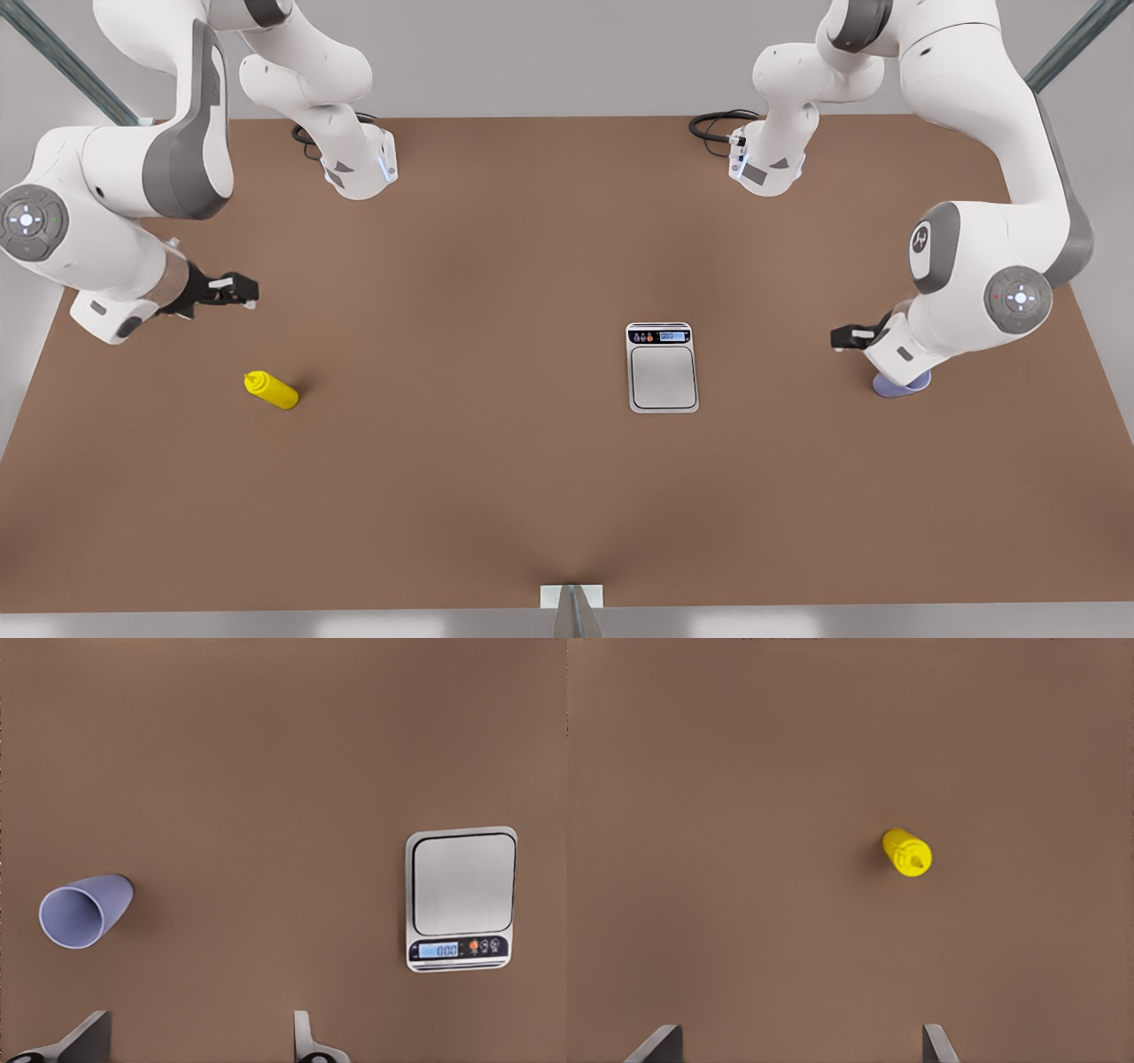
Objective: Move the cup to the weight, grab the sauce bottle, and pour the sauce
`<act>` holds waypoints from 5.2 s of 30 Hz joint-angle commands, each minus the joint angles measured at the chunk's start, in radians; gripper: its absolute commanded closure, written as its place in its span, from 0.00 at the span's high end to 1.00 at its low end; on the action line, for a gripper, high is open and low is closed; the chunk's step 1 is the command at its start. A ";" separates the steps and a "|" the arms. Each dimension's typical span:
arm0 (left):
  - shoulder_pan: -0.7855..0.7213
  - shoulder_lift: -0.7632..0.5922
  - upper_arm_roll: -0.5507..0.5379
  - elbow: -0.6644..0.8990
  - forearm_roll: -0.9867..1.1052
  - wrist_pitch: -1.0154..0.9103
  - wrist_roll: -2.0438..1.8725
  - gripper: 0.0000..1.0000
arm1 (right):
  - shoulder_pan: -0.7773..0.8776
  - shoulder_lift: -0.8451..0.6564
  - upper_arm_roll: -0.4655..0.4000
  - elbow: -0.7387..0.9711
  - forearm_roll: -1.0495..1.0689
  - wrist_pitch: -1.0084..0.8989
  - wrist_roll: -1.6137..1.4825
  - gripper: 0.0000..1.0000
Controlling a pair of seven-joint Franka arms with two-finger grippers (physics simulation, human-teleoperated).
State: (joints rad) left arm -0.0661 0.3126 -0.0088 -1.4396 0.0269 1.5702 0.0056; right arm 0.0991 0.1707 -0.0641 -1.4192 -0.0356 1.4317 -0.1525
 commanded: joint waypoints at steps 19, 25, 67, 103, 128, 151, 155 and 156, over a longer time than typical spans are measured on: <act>0.204 0.132 0.211 -0.358 -0.093 0.626 0.524 1.00 | -0.547 0.544 -0.002 0.039 0.813 0.089 -2.274 1.00; 0.219 0.181 0.220 -0.387 -0.094 0.634 0.524 1.00 | -0.582 0.630 0.000 0.045 0.919 0.058 -2.500 1.00; -0.233 0.270 -0.128 -0.196 -0.084 0.422 -0.478 0.21 | -0.547 0.814 0.021 0.023 1.004 -0.005 -2.560 1.00; 0.009 -0.038 -0.132 -0.010 0.096 -0.047 0.033 1.00 | 0.116 0.549 0.007 0.034 0.931 0.360 -1.765 0.48; 0.014 -0.029 -0.132 -0.019 0.102 -0.035 0.031 1.00 | 0.737 0.823 0.000 0.572 -0.122 0.595 0.024 0.49; 0.022 -0.021 -0.131 -0.016 0.097 -0.016 0.034 1.00 | 0.818 0.856 0.003 0.617 -0.402 0.495 -0.163 0.49; 0.022 -0.021 -0.131 -0.018 0.097 -0.015 0.034 1.00 | 0.829 0.856 0.001 0.617 -0.426 0.480 -0.245 0.49; 0.022 -0.021 -0.131 -0.018 0.097 -0.015 0.034 1.00 | 0.834 0.856 0.001 0.618 -0.431 0.480 -0.271 0.49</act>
State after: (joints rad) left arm -0.0445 0.2926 -0.1393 -1.4575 0.1238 1.5546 0.0323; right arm 0.9300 1.0279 -0.0624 -0.8025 -0.4393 1.9331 -0.4436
